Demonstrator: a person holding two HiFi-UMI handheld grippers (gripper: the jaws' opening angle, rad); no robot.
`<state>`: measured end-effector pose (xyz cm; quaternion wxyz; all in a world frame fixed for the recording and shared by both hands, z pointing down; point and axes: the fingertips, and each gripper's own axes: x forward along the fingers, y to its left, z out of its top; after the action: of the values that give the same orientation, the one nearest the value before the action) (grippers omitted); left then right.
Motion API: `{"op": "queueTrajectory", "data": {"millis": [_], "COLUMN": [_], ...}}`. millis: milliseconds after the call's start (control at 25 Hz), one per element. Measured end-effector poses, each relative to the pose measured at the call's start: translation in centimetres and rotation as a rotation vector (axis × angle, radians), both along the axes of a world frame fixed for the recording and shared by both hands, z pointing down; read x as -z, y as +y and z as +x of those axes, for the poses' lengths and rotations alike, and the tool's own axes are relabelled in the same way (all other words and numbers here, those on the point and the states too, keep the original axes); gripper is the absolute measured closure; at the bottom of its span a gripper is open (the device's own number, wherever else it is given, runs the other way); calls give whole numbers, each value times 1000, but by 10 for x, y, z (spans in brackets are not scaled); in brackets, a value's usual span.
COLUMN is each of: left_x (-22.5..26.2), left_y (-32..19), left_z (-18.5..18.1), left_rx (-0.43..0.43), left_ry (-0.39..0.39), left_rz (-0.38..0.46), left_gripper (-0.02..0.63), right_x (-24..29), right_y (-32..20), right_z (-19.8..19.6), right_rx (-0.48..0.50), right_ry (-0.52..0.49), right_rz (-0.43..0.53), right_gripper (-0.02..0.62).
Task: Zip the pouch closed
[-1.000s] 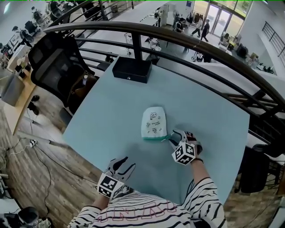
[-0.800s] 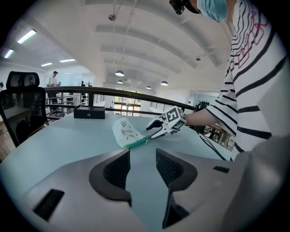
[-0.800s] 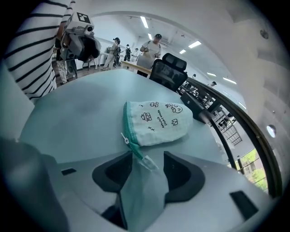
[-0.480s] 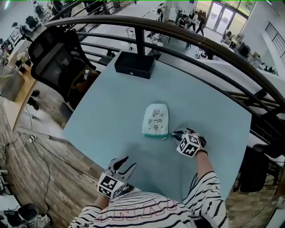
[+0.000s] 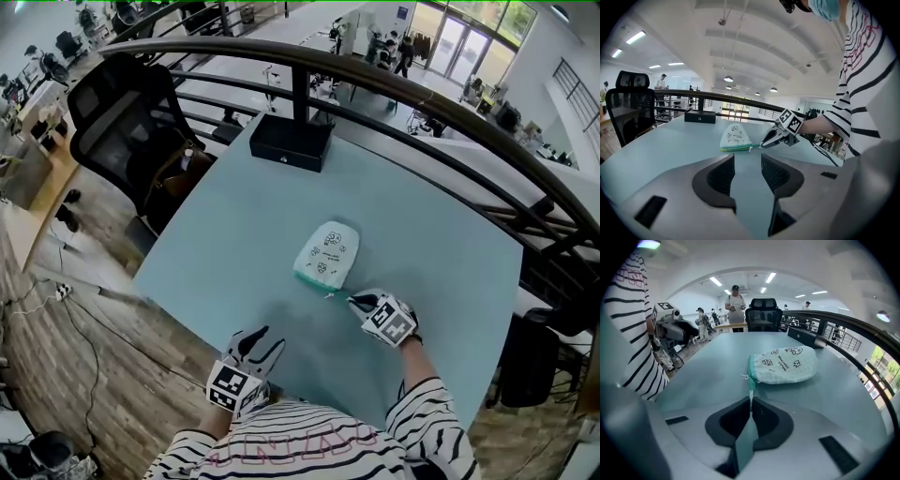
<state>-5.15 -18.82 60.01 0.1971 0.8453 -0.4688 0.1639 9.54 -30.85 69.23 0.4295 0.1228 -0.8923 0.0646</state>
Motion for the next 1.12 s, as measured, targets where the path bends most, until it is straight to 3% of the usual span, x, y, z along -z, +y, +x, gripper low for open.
{"op": "queueTrajectory", "data": {"millis": [520,1120], "left_x": [-3,-32], "left_y": [20,33], "left_z": [-26,-6], "left_rx": [-35,-261], "left_ry": [-13,-51], "left_rz": [18,0], "left_gripper": [448,448], "right_x": [24,58], "right_y": [74,162], "right_z": [-55,-84], "right_rx": [-234,-388], "right_ry": [-125,-290], "right_rz": [-88,-140], "right_gripper": [558,558]}}
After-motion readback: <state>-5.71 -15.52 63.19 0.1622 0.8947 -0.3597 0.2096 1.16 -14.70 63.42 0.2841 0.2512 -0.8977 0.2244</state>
